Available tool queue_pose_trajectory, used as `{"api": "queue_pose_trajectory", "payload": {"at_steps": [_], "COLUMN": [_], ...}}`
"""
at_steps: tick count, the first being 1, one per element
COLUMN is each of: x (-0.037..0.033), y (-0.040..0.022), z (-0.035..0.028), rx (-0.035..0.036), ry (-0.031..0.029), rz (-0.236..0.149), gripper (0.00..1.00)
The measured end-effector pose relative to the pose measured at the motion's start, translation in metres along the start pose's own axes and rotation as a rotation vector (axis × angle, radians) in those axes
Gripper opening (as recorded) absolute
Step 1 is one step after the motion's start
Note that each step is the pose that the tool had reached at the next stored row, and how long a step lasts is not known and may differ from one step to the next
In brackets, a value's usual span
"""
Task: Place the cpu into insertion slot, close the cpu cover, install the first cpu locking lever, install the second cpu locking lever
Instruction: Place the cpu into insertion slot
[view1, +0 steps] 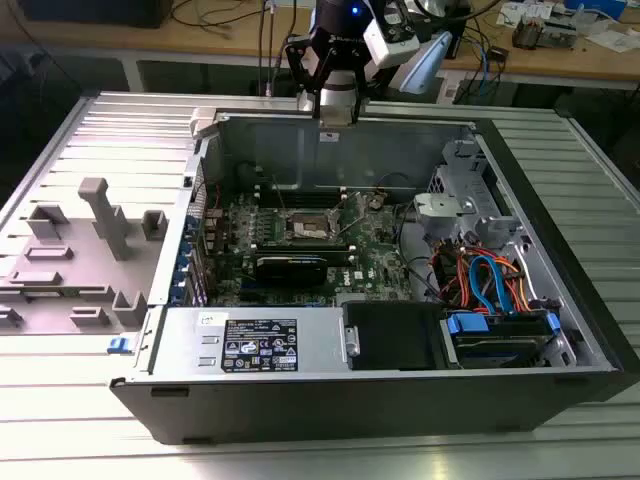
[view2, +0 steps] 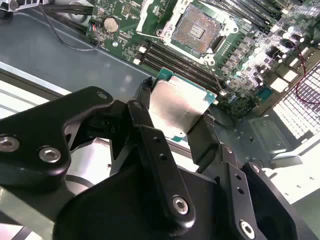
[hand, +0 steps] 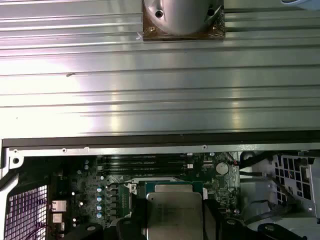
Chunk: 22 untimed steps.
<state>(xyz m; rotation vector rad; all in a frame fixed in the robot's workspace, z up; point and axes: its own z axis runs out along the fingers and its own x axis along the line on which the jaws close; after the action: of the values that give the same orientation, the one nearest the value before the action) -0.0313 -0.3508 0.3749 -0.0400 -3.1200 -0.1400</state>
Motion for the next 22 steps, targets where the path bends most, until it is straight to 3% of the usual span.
{"api": "queue_pose_trajectory", "payload": {"at_steps": [22], "x": [-0.0001], "y": [-0.006], "z": [-0.0005], "rx": [0.0], "ry": [0.0001], "rz": [0.0], "gripper": [0.55]}}
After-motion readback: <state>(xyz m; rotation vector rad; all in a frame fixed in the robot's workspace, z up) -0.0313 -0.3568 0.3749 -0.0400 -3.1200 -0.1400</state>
